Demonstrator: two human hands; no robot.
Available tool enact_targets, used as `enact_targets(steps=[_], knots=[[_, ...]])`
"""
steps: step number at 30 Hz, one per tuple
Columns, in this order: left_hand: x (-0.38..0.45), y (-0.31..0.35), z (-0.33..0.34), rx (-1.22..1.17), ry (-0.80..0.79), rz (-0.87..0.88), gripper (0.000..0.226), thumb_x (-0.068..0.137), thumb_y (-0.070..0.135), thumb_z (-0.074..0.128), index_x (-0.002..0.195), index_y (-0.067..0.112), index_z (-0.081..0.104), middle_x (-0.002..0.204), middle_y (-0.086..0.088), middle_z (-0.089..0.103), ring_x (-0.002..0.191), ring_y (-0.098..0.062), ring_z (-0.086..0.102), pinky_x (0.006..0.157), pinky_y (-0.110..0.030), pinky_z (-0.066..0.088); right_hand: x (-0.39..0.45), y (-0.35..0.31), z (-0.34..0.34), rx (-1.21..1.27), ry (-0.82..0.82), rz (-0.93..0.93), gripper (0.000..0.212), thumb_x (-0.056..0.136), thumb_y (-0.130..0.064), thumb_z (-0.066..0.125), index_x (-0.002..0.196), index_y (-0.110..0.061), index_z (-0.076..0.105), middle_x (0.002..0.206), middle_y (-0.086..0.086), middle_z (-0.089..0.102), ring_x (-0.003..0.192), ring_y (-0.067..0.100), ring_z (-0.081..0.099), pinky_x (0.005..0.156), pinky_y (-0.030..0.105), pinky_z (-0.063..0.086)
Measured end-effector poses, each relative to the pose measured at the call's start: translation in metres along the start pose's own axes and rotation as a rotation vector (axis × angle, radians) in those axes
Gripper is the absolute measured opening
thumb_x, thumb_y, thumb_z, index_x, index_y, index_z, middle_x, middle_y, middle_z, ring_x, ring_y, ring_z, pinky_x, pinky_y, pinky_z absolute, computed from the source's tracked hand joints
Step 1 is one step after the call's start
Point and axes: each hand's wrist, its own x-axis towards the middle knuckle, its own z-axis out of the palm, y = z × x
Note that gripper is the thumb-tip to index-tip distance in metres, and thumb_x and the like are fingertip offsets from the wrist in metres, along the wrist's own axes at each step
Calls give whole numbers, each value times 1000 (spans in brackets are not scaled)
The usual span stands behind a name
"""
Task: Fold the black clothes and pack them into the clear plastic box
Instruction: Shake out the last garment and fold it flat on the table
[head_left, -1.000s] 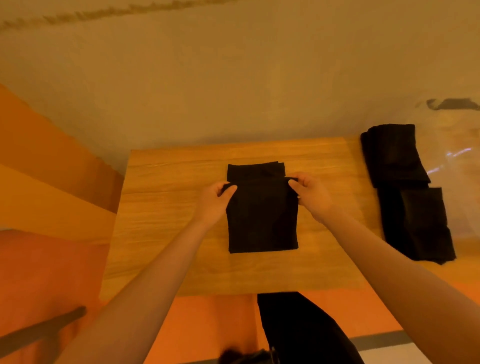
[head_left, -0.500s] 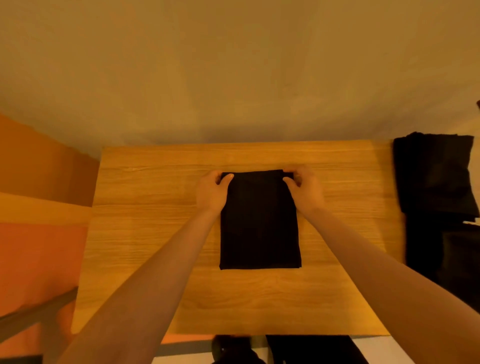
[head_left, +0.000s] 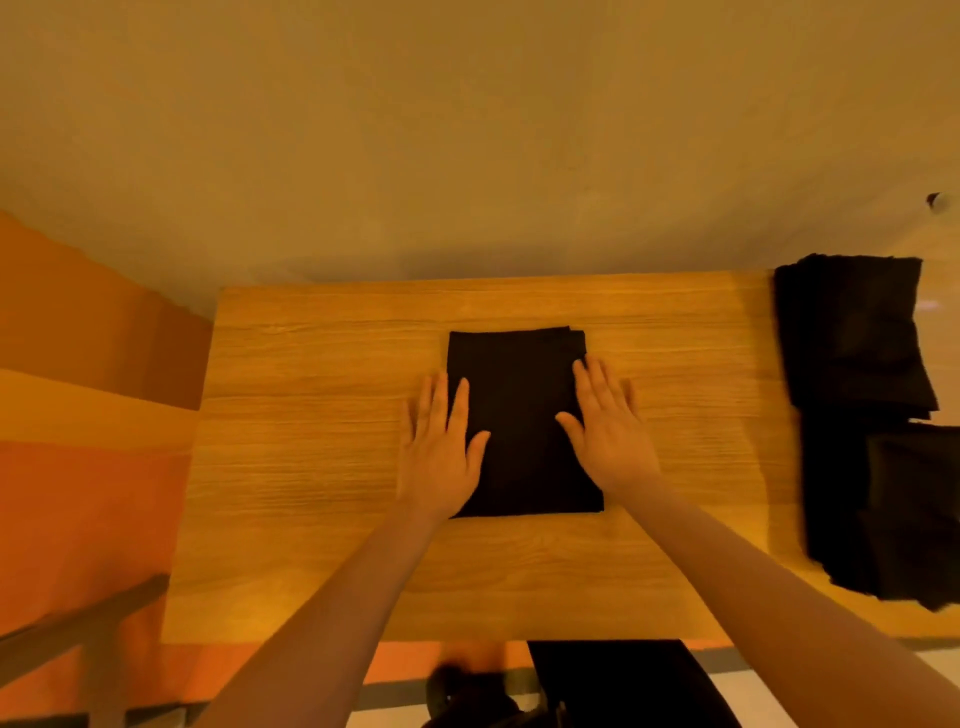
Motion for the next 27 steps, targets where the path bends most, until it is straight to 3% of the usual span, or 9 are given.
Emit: enact_targets(steps=[3, 7, 10, 13, 15, 18, 21, 24, 27], knots=[[-17, -4, -6, 107, 52, 190, 63, 91, 46, 27, 142, 9, 30, 151, -13, 28, 142, -26, 12, 115, -46, 14, -12, -7, -12, -67, 87, -79, 70, 91, -52, 17, 148, -11, 8, 153, 3, -3, 143, 18, -3, 116, 40, 1], [-57, -17, 5, 176, -30, 477, 61, 88, 50, 31, 134, 13, 46, 142, -6, 45, 138, -20, 27, 111, -42, 28, -54, -5, 7, -246, 30, -443, 66, 84, -54, 29, 137, -16, 41, 143, 3, 42, 133, 16, 30, 113, 38, 22], [-67, -19, 5, 108, -85, 393, 55, 87, 44, 32, 130, 15, 52, 136, -3, 52, 131, -17, 31, 102, -38, 33, -78, 6, 18, -261, -97, -361, 58, 92, -52, 20, 132, -20, 46, 137, 0, 51, 130, 13, 35, 109, 35, 16], [-65, -16, 0, -44, -72, 355, 55, 91, 40, 21, 134, 18, 47, 144, 0, 42, 135, -12, 19, 107, -32, 26, -82, 7, 19, -163, -42, -259, 59, 99, -46, 10, 127, -18, 54, 133, 1, 55, 127, 12, 36, 114, 35, 20], [-64, -17, -2, -146, -92, 335, 53, 93, 38, 21, 137, 18, 42, 148, 2, 32, 136, -7, 11, 112, -31, 22, -81, 3, 20, -181, 91, -287, 35, 97, -33, 41, 123, -17, 58, 129, 2, 58, 125, 12, 39, 106, 35, 31], [-63, -16, -6, -265, -34, 292, 38, 97, 26, 39, 131, 15, 50, 143, -1, 43, 136, -6, 22, 111, -27, 29, -80, -2, 17, -101, 143, -308, 45, 72, -12, 78, 115, -15, 65, 124, 4, 62, 118, 18, 56, 99, 37, 33], [-66, -12, -11, -327, -43, 207, 34, 98, 23, 41, 130, 15, 52, 140, -1, 47, 134, -10, 35, 107, -19, 26, -85, -5, 9, -26, 194, -291, 35, 71, -2, 76, 105, -10, 69, 112, 8, 68, 105, 22, 65, 97, 37, 34], [-77, -7, -18, -392, -15, 194, 31, 98, 20, 43, 125, 10, 55, 133, -5, 52, 127, -15, 44, 99, -15, 27, -96, -14, -2, 200, 135, -170, 28, 92, -11, 54, 119, -10, 61, 120, 6, 63, 118, 22, 54, 104, 25, 31], [-83, 0, -28, -577, 5, 123, 22, 96, 20, 46, 114, 16, 58, 112, -1, 61, 102, -9, 56, 83, -18, 41, -104, -17, -12, 483, 52, -15, 30, 94, -18, 50, 123, -12, 58, 113, 3, 64, 102, 14, 58, 81, 12, 44]])
